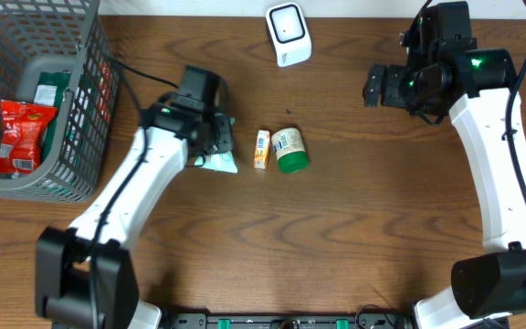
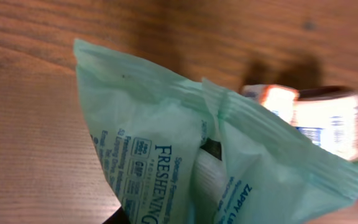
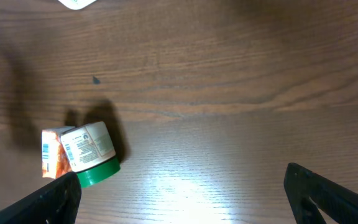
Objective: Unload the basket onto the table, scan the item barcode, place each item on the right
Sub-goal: 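Carry the light-green packet to the table left of the tissue pack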
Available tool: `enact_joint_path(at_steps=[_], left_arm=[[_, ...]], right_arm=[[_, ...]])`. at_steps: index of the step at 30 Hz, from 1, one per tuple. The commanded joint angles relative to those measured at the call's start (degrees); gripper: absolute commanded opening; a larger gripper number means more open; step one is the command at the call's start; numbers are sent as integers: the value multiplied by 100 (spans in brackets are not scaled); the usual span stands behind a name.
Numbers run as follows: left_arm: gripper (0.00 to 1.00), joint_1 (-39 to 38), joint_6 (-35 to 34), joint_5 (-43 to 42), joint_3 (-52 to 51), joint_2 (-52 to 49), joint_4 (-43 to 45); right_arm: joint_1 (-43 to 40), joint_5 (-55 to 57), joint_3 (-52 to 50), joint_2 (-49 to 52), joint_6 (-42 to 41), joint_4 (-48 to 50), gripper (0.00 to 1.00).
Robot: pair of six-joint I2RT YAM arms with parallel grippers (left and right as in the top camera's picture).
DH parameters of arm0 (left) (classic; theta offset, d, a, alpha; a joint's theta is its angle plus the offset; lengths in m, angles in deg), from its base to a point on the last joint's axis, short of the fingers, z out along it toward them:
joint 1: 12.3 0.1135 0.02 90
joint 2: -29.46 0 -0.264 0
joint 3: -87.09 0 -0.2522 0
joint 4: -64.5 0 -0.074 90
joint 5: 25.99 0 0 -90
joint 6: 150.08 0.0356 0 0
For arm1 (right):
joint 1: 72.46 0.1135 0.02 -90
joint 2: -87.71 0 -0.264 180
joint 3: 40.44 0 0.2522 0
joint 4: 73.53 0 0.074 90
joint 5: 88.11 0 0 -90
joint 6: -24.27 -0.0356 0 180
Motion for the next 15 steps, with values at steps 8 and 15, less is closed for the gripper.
enact_joint_path(at_steps=[8,15], left_arm=[[49,-85,-94,597,-9,-1091,413],[79,-2,-94,592,407,-697,382]], right_arm=[[7,-24,98,24,55,-4,99],[11,-26,98,24,55,-4,99]])
